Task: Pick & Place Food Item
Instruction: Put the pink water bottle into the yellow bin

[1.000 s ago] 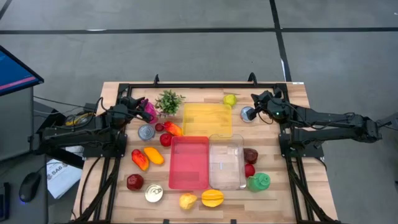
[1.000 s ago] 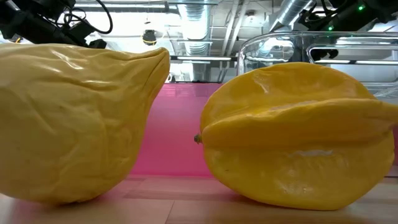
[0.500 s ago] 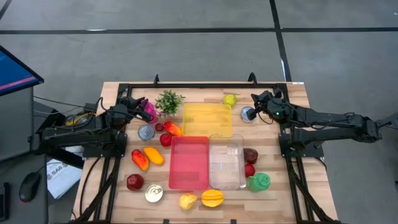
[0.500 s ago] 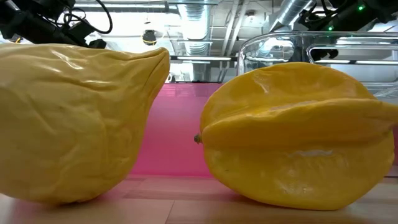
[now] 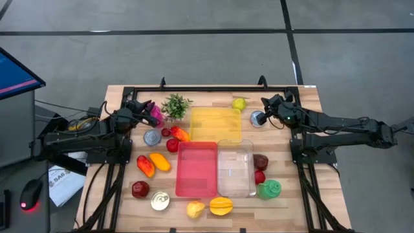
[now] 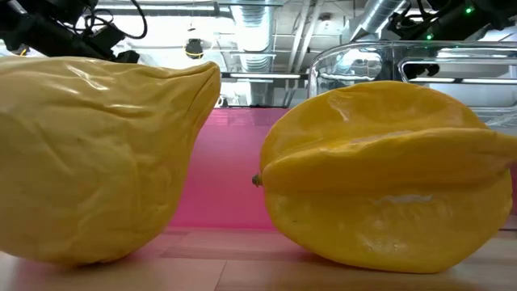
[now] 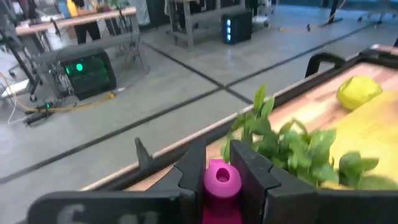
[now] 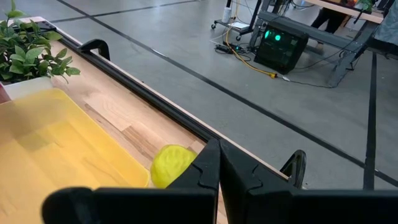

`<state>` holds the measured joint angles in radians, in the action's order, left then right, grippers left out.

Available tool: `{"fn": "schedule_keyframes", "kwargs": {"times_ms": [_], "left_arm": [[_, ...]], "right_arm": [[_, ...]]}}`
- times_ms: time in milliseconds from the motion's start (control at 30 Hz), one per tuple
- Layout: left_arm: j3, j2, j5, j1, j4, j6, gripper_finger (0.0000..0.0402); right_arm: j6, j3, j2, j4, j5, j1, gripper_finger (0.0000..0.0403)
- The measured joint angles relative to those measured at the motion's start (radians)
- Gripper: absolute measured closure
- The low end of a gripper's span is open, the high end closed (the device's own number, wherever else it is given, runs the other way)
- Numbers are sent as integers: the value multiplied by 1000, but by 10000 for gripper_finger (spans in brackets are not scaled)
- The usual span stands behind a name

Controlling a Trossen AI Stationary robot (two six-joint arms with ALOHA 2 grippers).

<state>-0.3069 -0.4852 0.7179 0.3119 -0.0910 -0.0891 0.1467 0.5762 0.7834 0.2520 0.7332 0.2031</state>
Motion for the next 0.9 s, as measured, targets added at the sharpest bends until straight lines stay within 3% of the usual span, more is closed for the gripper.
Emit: {"fn": "schedule_keyframes", "kwargs": {"times_ms": [533,733,900], "left_arm": [[0,1,31,0,170,133,356],[0,1,124,0,293,261,355],[0,1,129,-1,447,379,356]], "right_arm": [[0,0,0,1,0,0,403],[0,0,0,1,0,0,403],[3,0,0,0,0,0,403]]}}
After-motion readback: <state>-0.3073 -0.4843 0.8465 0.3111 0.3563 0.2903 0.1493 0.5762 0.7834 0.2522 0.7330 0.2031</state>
